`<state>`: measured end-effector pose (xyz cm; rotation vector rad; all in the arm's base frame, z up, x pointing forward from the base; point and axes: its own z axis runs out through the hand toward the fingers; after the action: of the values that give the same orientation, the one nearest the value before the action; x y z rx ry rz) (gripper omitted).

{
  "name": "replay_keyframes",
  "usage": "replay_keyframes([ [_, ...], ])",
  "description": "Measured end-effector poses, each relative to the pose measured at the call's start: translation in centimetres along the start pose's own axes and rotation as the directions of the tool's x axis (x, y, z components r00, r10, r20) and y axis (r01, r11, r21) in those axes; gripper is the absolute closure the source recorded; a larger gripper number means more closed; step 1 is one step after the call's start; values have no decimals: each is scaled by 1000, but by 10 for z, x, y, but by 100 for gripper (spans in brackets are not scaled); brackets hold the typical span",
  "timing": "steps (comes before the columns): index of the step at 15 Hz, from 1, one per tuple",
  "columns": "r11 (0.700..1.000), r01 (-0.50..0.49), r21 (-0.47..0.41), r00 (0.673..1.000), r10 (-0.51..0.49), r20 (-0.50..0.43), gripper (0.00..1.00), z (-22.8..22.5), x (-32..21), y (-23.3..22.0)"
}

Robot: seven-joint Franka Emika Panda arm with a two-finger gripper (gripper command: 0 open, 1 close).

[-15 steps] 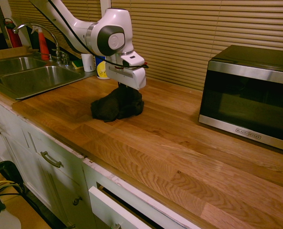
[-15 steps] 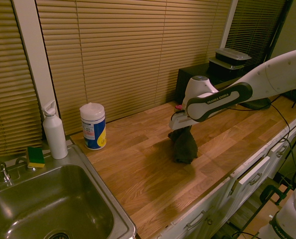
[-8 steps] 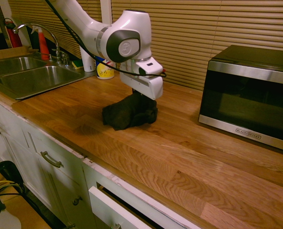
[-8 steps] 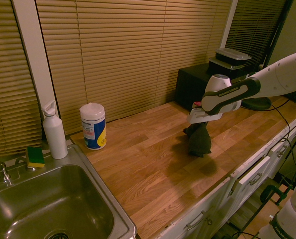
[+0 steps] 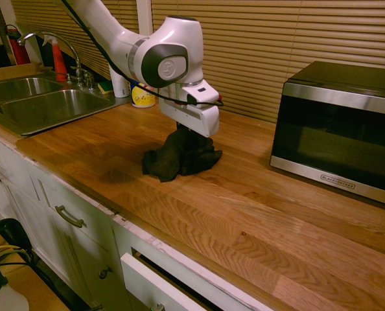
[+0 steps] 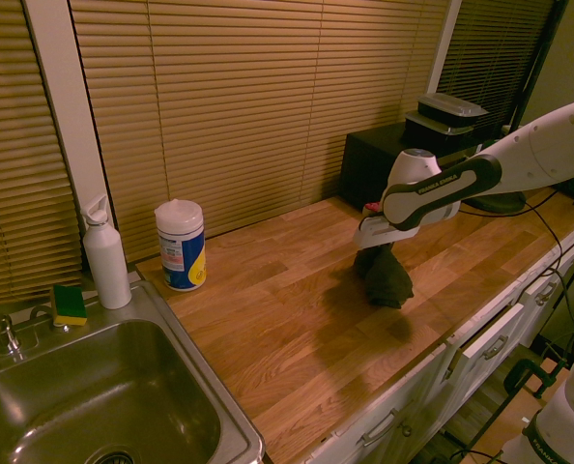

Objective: Clear the spill

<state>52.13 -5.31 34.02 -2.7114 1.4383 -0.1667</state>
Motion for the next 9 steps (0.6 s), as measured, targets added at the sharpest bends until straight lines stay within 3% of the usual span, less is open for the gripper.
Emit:
replay_keyframes([
  [9, 991, 131, -27, 991, -131, -20, 100, 2, -132, -86],
])
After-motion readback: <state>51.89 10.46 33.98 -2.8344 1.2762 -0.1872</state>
